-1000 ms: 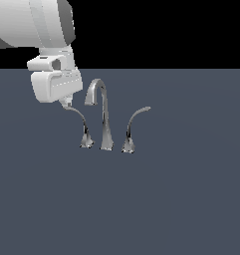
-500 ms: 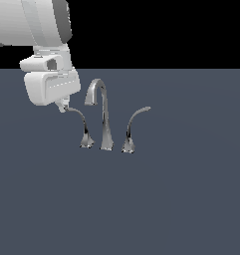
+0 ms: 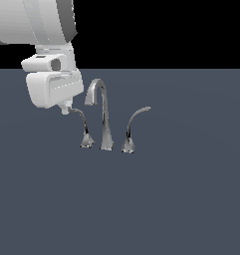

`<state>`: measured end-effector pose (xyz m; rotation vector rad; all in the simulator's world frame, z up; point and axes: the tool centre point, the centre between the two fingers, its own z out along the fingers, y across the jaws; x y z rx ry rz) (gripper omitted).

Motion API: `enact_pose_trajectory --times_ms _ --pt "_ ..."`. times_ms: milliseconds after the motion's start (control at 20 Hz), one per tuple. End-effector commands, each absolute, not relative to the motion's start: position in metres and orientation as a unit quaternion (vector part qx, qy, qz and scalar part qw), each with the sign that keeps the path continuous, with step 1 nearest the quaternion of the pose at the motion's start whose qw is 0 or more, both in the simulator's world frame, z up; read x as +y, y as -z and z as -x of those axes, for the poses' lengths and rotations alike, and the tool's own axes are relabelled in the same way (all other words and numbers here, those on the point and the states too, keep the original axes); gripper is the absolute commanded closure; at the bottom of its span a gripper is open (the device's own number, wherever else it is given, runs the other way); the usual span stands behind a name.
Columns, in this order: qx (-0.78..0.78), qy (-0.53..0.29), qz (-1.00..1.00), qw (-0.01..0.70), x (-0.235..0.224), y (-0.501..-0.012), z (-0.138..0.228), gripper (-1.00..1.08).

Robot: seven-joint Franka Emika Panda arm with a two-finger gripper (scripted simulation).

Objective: Turn on the faucet by rotating a designated handle.

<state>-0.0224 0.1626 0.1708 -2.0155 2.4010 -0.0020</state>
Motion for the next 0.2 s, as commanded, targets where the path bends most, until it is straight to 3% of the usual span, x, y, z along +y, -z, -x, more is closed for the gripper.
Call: enact_pose_trajectory --times_ms 0,150 --pt "0.771 0.0 0.637 0.0 0.1455 -0.1708 0.0274 1.08" --pt "0.771 0.0 0.637 0.0 0.1399 -0.1709 0.0316 1.08"
